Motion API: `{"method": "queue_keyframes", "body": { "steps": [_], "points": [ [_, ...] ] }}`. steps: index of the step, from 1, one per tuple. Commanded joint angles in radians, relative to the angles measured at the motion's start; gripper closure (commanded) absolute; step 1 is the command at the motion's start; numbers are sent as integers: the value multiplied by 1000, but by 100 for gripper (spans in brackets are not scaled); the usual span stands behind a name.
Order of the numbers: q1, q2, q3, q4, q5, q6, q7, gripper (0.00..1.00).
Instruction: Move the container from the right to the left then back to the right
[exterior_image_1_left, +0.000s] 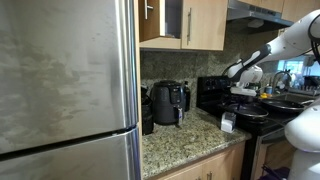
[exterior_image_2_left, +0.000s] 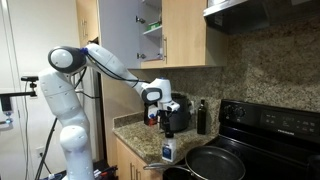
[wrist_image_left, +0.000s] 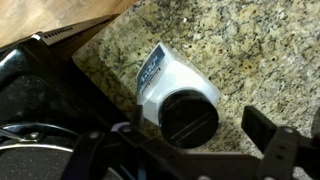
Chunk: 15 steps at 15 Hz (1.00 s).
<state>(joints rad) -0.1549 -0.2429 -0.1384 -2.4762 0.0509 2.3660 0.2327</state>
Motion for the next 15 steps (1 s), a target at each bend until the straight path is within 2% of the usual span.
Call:
{"method": "queue_keyframes", "body": {
  "steps": [1,3,4,5,10,13,15],
  "points": [
    [-3,49,17,5,3,58,25,0],
    [-9,54,23,3,-21,83,52,0],
    [-15,54,26,-2,-40,105,74,16],
    [-22,59,28,-3,-63,117,95,28],
    [-30,75,18,-6,-101,99,129,62],
    [-25,76,14,-8,-81,84,109,64],
    [-5,62,5,2,-20,51,61,64]
  ]
}}
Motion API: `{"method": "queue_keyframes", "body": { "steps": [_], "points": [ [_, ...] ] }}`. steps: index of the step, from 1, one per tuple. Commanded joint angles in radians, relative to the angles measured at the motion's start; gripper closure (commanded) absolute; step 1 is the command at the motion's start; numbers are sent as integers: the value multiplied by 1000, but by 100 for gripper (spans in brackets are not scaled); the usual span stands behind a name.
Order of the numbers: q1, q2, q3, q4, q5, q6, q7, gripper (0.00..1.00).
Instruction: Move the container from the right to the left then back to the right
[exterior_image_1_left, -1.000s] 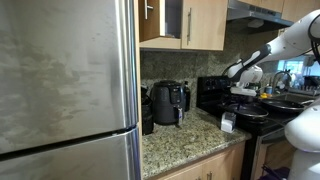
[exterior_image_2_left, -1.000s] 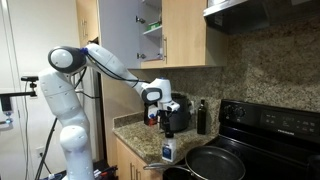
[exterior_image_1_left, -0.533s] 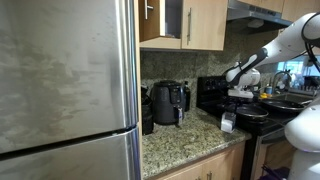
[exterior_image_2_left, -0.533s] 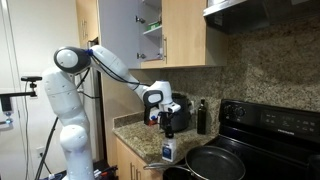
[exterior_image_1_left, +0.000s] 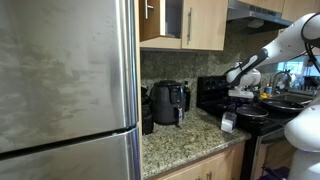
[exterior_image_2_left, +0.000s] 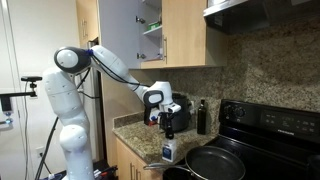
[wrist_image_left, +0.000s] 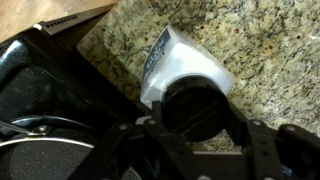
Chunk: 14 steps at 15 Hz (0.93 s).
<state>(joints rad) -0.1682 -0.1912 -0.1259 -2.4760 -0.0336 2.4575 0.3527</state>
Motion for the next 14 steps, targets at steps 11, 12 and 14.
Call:
{"method": "queue_keyframes", "body": {
  "steps": [11,12,14],
  "points": [
    [170,-290,123,-9,169,-250,-217,39],
    [174,-309,127,-17,169,-256,-217,39],
    [195,-295,126,-16,184,-270,-241,64]
  ]
}}
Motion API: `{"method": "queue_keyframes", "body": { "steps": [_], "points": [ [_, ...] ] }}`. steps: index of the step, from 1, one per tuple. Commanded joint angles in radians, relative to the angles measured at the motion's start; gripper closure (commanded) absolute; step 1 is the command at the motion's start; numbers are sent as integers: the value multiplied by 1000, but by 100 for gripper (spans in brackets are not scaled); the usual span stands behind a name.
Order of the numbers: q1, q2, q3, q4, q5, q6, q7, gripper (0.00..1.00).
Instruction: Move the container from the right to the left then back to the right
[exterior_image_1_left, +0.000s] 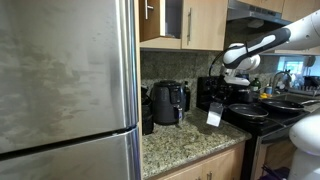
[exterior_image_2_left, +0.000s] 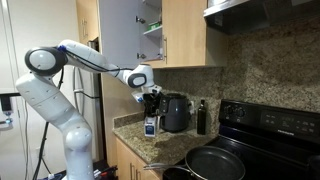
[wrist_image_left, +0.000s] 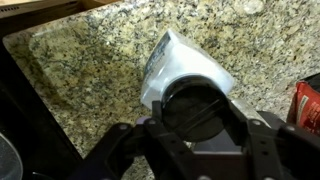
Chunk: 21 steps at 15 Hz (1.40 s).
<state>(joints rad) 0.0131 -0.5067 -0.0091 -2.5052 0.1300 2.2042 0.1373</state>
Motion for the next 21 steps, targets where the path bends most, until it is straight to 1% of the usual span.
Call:
{"method": "queue_keyframes", "body": {
  "steps": [1,2,3,4,6,7,8,9,11,12,13,17,19,21],
  "points": [
    [54,43,34,20,44,-11,-37,64],
    [81,46,63,21,46,4,-39,64],
    [130,56,100,32,72,9,-38,64],
    [162,70,122,46,89,11,-44,64],
    [235,122,191,89,119,38,-45,64],
    [261,154,232,120,119,61,-28,64],
    [273,171,243,138,114,71,-37,64],
    [254,111,229,71,102,50,-14,39],
    [279,148,261,105,102,66,-6,39],
    [269,161,265,104,78,60,0,64],
    [269,173,282,108,50,60,13,64],
    [297,334,388,194,-34,200,114,64],
    [296,409,442,237,-125,287,201,64],
    [298,479,470,271,-241,368,293,64]
  ]
}}
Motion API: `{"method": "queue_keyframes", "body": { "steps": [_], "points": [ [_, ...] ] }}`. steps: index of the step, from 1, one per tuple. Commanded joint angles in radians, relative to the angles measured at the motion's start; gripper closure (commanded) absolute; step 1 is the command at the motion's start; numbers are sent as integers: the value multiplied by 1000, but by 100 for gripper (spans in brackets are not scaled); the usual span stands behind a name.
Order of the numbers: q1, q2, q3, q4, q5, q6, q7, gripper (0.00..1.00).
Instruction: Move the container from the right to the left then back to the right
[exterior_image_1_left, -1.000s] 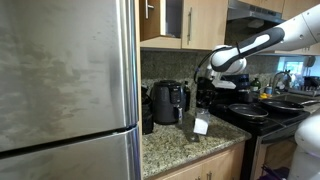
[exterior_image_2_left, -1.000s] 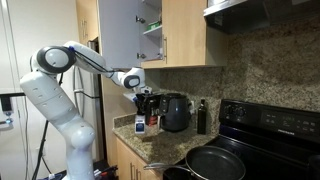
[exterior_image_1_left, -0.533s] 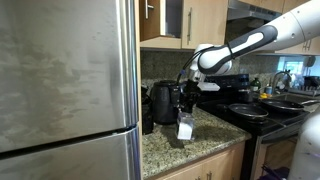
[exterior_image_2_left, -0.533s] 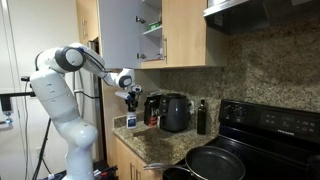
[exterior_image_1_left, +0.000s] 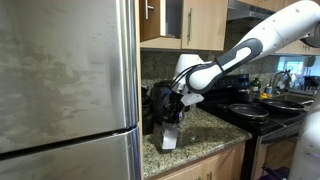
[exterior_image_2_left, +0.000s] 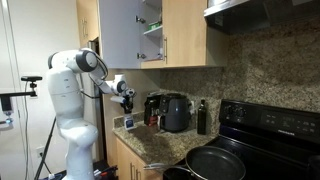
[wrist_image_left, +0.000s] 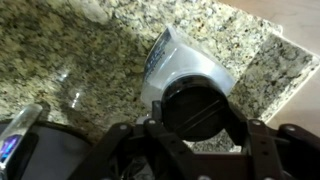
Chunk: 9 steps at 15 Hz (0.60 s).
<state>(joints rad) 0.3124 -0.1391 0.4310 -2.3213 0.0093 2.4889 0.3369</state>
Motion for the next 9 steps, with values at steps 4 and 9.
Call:
{"method": "queue_keyframes", "body": {
  "steps": [4,9],
  "points": [
    [32,216,3,150,-342,113,247,64],
    [96,294,-51,221,-372,48,292,64]
  ]
}}
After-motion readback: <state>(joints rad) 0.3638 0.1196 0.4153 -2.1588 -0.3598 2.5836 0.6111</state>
